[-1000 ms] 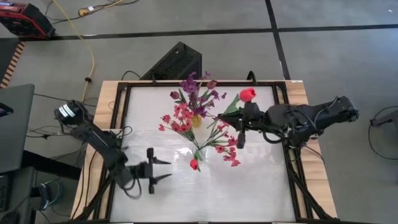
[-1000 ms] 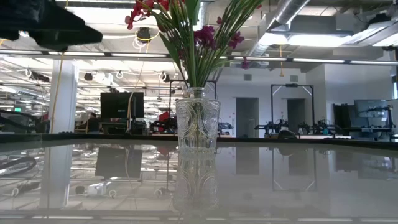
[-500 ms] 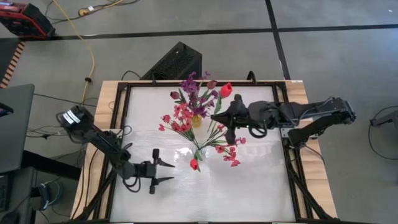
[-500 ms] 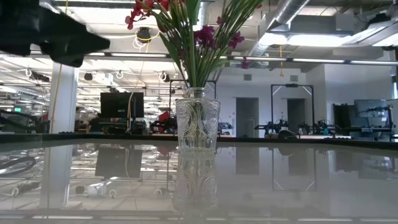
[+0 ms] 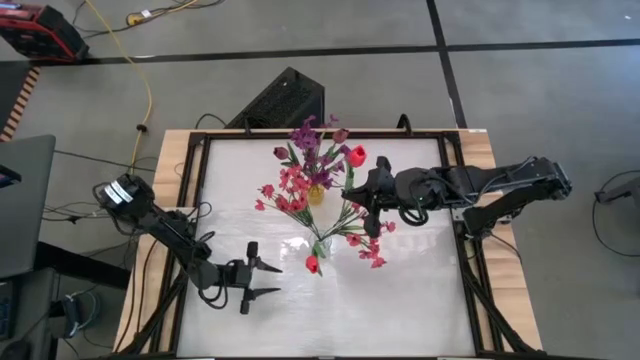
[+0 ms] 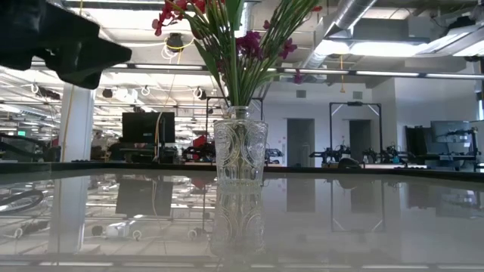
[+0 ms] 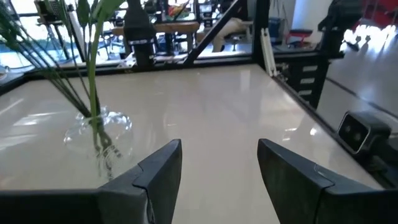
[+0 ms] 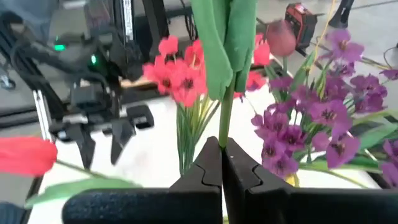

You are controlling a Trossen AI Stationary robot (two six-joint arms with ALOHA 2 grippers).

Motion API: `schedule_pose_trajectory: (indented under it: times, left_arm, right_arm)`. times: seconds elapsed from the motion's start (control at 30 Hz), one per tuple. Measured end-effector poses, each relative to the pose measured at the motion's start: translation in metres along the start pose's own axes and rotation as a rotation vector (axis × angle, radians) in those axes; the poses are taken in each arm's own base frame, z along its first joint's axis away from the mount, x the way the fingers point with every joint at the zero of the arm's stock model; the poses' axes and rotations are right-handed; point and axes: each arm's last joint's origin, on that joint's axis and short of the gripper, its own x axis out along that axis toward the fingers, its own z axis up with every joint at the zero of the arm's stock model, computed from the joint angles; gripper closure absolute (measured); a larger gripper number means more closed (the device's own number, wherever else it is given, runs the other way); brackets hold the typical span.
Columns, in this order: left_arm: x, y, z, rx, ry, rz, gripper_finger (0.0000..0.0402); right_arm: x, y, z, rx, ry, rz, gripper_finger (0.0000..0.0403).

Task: Sort flowers into vase by color
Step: Put the pink tulip into the transparent vase

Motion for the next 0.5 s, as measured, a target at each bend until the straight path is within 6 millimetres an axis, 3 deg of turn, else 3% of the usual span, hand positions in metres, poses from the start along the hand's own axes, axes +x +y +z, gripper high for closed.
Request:
schedule_pose_trajectory:
  times: [0.3, 0.5]
  left_arm:
    - [0.0, -0.001, 0.003, -0.029, -0.024, -0.028, 0.02]
    - [0.0, -0.001, 0.004, -0.036, -0.036, -0.029, 0.02]
  right_arm:
    - [0.005, -0.003, -0.024, -0.03, 0.083, -0.021, 0.0384]
    - [0.007, -0.005, -0.027, -0.016, 0.069, -0.015, 0.0384]
